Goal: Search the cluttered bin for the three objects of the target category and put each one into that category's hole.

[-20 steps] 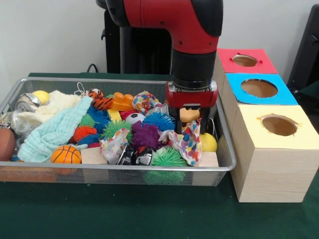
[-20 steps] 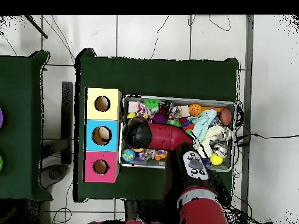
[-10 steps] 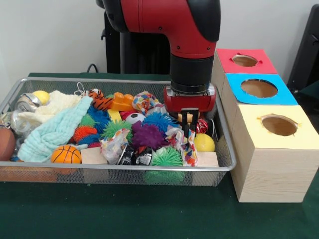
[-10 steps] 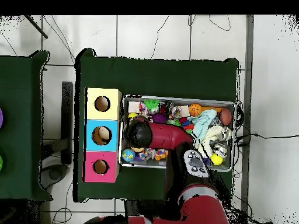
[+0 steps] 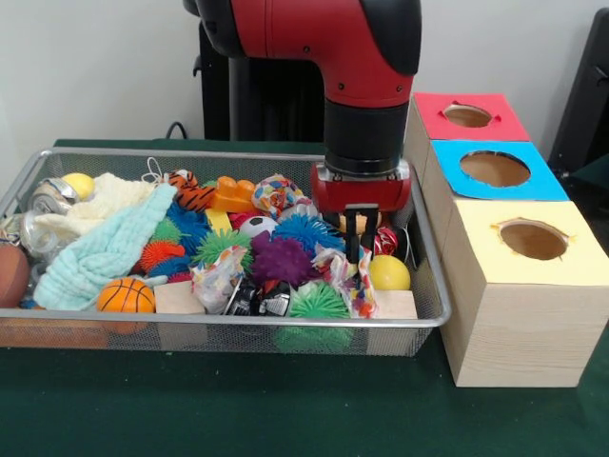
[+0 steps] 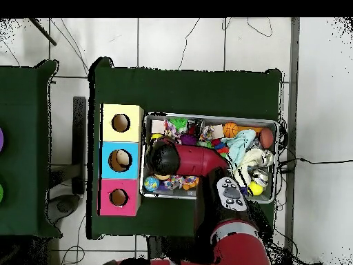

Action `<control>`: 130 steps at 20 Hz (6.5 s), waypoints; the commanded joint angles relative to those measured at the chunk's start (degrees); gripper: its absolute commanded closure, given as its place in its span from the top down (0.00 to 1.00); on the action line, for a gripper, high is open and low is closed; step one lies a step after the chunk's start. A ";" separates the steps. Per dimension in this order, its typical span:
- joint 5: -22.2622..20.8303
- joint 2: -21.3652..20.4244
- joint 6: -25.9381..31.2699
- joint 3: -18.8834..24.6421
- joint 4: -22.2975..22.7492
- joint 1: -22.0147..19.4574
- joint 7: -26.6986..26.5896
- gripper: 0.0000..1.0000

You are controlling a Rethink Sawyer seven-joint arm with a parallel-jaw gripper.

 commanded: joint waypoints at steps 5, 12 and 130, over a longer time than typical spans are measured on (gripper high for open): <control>0.89 -14.78 13.34 -0.01 5.65 3.16 6.14 0.00; 1.46 -17.87 13.77 -1.18 7.90 5.44 8.89 0.00; 8.17 -12.68 15.22 -0.07 -1.68 14.20 22.68 0.00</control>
